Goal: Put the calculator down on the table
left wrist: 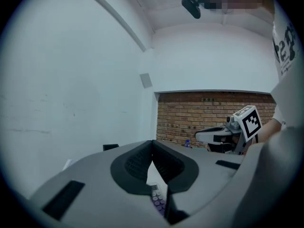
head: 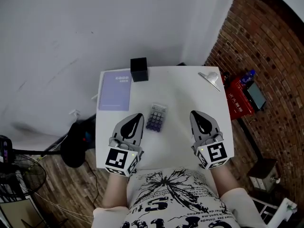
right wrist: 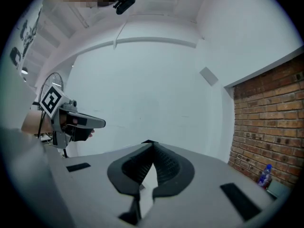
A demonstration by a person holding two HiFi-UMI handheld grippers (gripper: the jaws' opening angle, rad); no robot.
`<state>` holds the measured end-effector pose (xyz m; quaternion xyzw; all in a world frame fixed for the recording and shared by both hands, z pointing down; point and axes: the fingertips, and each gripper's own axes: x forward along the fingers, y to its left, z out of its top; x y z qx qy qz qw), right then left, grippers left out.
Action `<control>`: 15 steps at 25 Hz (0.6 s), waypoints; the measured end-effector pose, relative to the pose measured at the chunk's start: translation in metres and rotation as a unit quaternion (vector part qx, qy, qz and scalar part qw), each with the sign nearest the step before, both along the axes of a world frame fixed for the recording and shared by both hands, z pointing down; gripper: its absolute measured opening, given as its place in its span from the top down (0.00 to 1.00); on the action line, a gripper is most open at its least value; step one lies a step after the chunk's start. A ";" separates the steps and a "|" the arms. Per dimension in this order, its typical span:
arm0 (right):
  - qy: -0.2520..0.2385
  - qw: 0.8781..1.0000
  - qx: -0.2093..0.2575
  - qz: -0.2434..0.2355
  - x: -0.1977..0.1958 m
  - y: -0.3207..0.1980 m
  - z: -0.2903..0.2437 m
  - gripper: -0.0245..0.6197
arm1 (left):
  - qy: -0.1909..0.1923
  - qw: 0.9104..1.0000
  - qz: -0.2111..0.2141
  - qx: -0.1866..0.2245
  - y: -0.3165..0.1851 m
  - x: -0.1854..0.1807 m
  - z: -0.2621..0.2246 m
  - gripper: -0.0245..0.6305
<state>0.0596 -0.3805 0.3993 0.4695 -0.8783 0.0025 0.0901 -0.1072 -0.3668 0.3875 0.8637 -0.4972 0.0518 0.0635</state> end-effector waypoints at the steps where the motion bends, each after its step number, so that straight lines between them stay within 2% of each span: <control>1: -0.001 1.000 -0.001 -0.002 0.000 0.000 0.000 0.94 | 0.002 1.000 -0.001 -0.001 -0.001 0.001 0.000 0.94; 15: -0.008 1.000 -0.012 -0.011 0.000 0.000 0.007 0.94 | -0.010 1.000 -0.015 0.000 0.000 0.005 0.001 0.94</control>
